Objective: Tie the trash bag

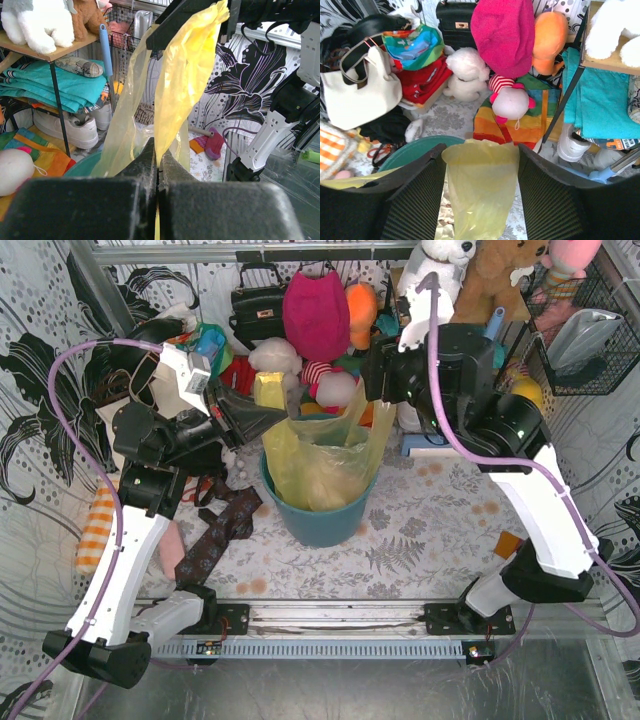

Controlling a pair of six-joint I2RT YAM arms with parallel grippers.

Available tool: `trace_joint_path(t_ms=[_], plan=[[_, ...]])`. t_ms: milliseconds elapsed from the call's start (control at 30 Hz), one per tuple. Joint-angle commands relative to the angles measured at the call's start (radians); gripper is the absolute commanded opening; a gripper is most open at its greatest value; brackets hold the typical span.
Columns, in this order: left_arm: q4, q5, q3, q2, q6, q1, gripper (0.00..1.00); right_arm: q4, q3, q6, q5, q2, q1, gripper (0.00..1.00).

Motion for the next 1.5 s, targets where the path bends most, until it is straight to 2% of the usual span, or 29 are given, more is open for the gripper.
trace_joint_path(t_ms=[0, 100, 233, 600, 967, 1100, 1200, 1300, 1433, 1467], plan=[[0.027, 0.006, 0.027, 0.0, -0.006, 0.004, 0.0, 0.008, 0.014, -0.015, 0.031, 0.017, -0.005, 0.54], [0.022, 0.001, 0.026, -0.002, -0.003, 0.004, 0.0, 0.026, 0.006, -0.005, 0.015, 0.008, -0.005, 0.36], [-0.009, -0.061, 0.019, -0.011, 0.018, 0.004, 0.0, 0.067, 0.011, 0.002, -0.016, -0.004, -0.005, 0.0], [-0.083, -0.169, -0.004, -0.045, 0.066, 0.004, 0.0, 0.174, 0.033, 0.034, -0.183, -0.023, -0.003, 0.0], [-0.101, -0.152, -0.07, -0.143, 0.079, 0.005, 0.0, -0.03, -0.025, 0.127, -0.306, -0.133, -0.003, 0.0], [-0.11, -0.163, -0.089, -0.177, 0.079, 0.004, 0.0, -0.026, -0.12, 0.156, -0.306, -0.213, -0.003, 0.0], [-0.113, -0.176, -0.088, -0.195, 0.071, 0.005, 0.01, -0.032, -0.132, 0.16, -0.302, -0.219, -0.003, 0.0], [-0.114, -0.212, -0.089, -0.209, 0.062, 0.005, 0.1, -0.027, -0.133, 0.163, -0.309, -0.209, -0.004, 0.0], [-0.173, -0.254, -0.026, -0.203, 0.067, 0.004, 0.43, -0.022, -0.114, 0.155, -0.314, -0.187, -0.004, 0.0], [-0.199, -0.257, -0.002, -0.198, 0.069, 0.004, 0.48, -0.025, -0.102, 0.153, -0.315, -0.18, -0.003, 0.0]])
